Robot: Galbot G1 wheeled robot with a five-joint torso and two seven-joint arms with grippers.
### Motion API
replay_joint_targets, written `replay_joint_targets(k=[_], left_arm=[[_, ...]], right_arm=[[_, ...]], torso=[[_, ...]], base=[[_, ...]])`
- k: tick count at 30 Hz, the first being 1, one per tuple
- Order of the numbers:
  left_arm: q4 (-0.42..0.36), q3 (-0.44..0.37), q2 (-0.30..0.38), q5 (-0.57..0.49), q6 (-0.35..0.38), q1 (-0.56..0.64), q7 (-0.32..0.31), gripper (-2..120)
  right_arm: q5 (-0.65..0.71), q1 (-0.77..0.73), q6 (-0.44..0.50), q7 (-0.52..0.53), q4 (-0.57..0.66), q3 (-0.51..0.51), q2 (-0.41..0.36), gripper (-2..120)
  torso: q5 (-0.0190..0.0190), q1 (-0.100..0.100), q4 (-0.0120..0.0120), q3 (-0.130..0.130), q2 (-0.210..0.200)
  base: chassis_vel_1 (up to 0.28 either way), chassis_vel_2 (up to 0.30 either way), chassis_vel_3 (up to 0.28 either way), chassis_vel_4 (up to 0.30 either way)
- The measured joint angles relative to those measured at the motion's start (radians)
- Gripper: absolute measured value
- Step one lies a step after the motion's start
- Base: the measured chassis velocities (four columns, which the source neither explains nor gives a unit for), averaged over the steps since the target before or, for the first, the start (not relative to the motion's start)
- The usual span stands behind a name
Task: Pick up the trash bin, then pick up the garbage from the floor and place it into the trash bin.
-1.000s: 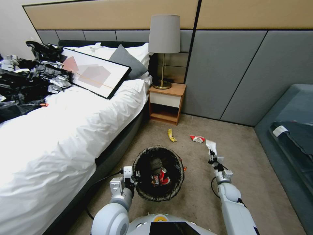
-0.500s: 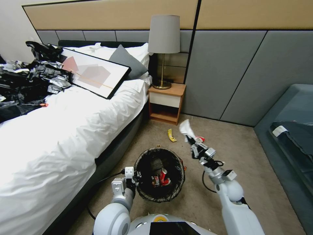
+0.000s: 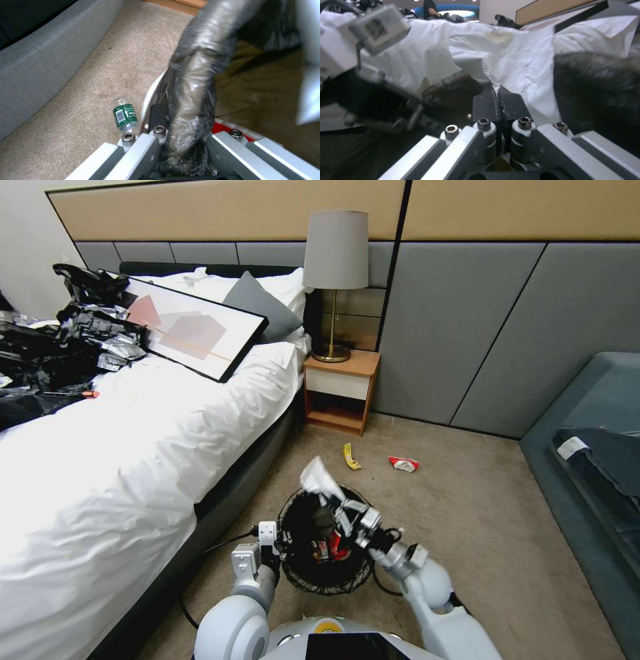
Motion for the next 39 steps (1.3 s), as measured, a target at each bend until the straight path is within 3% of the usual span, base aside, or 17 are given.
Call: replay_joint_targets(k=[17,32,34,38,39], left_arm=[[-0.003,-0.013,-0.001,-0.005,-0.001,-0.003,0.001,0],[-0.008,-0.021,-0.006,-0.012,0.000,-0.006,0.001,0],[-0.008,-0.021,-0.006,-0.013,0.001,-0.006,0.001,0],[-0.009,-0.023,-0.006,-0.014,0.001,-0.007,0.002,0],[-0.009,-0.023,-0.006,-0.014,0.001,-0.007,0.002,0]], right_arm=[[-0.031,-0.045,0.071,-0.025,-0.085,0.019,0.007,0],[-0.030,-0.045,0.083,-0.033,-0.083,0.040,0.007,0],[-0.030,-0.046,0.082,-0.033,-0.080,0.041,0.006,3],[-0.031,-0.049,0.079,-0.033,-0.065,0.046,0.005,24],[-0.031,-0.049,0.079,-0.033,-0.065,0.046,0.005,24]], torso=[[0.0002,0.000,0.0000,0.000,0.000],[0.0000,0.000,0.0000,0.000,0.000],[0.0001,0.000,0.0000,0.000,0.000],[0.0000,0.000,0.0001,0.000,0.000],[0.0000,0.000,0.0001,0.000,0.000]], base=[[0.000,0.000,0.000,0.000],[0.000,0.000,0.000,0.000],[0.000,0.000,0.000,0.000],[0.000,0.000,0.000,0.000],[0.000,0.000,0.000,0.000]])
